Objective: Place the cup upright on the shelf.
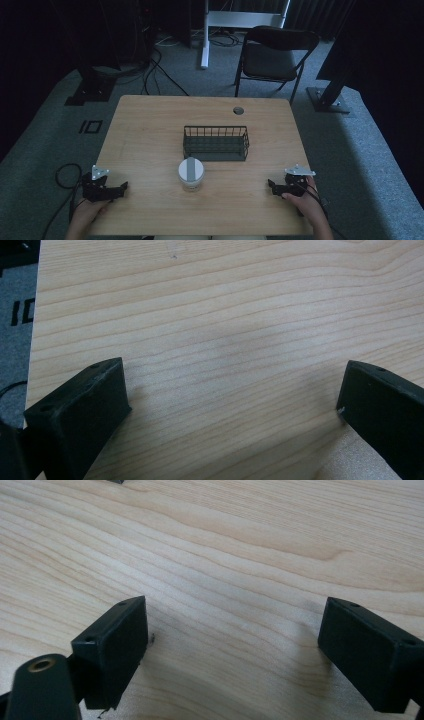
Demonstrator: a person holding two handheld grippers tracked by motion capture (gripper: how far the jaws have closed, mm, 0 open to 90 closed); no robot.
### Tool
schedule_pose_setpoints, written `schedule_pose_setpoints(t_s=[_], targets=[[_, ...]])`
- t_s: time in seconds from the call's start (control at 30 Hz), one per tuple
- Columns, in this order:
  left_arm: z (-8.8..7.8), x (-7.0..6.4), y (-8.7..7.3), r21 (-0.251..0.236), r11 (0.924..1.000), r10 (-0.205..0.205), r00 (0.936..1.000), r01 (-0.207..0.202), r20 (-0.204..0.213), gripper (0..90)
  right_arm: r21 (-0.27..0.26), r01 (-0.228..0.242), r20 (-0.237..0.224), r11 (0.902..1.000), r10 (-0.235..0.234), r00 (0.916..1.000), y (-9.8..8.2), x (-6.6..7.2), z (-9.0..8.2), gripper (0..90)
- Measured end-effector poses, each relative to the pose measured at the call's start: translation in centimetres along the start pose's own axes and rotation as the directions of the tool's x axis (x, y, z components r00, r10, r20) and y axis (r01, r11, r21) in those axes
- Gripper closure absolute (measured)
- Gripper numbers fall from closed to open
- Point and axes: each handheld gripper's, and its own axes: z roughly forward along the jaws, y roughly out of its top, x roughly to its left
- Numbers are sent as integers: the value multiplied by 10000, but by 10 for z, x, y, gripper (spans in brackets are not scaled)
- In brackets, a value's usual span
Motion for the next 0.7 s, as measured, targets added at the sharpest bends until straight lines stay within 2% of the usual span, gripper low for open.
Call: schedule_pose_setpoints(t_s=[0.2, 0.27, 0.7], targets=[[0, 2, 0, -20, 9999, -102, 9999, 102, -68, 7, 20, 8, -12, 10000, -8, 10000, 0, 0, 0, 115], [-1, 2, -1, -6, 10000, 20, 10000, -20, 21, 7, 19, 8, -14, 10000, -8, 10000, 0, 0, 0, 115], [-1, 3, -1, -17, 10000, 93, 9999, -93, 96, 6, 7, 18, -4, 10000, -18, 10000, 0, 0, 0, 115]])
